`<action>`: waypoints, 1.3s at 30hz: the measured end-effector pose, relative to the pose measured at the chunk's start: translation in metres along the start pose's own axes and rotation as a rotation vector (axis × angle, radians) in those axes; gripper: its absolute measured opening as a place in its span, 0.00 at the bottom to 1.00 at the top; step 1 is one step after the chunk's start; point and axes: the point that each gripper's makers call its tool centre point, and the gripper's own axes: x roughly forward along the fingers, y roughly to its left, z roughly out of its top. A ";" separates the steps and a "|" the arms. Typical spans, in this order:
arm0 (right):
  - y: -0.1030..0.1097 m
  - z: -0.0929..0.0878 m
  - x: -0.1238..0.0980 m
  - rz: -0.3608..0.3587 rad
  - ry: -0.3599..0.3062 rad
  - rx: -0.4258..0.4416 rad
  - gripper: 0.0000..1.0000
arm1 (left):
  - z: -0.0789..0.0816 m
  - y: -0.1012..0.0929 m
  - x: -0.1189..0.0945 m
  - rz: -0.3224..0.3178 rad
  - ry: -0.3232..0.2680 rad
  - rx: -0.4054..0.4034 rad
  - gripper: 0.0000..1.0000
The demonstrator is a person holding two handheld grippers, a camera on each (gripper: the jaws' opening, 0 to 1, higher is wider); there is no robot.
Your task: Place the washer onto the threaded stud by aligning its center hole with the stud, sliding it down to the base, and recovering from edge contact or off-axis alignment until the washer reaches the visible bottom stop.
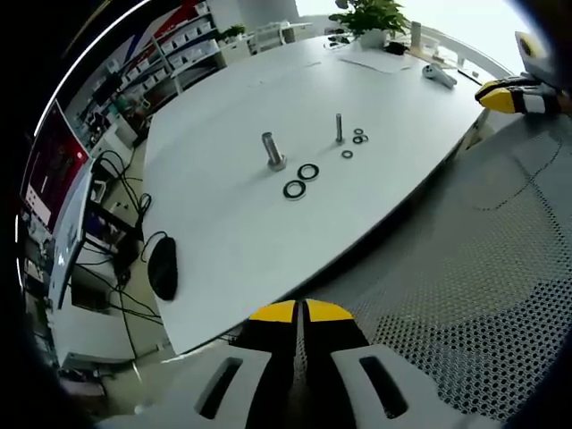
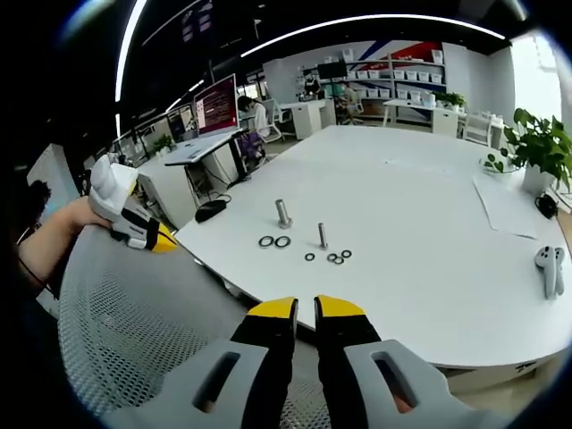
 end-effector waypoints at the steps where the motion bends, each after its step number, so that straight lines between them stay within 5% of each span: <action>1: 0.001 0.001 0.000 0.000 -0.009 0.001 0.11 | 0.000 0.000 0.001 -0.006 0.008 0.009 0.00; 25: -0.004 -0.004 0.000 -0.037 0.028 0.002 0.12 | 0.008 -0.002 0.000 -0.017 -0.055 0.071 0.00; 33: 0.011 -0.019 0.004 0.092 0.168 -0.063 0.17 | 0.004 -0.001 0.001 -0.012 -0.030 0.040 0.00; 39: 0.014 -0.017 0.015 0.246 0.275 -0.280 0.25 | 0.004 -0.002 -0.003 -0.005 -0.022 0.036 0.00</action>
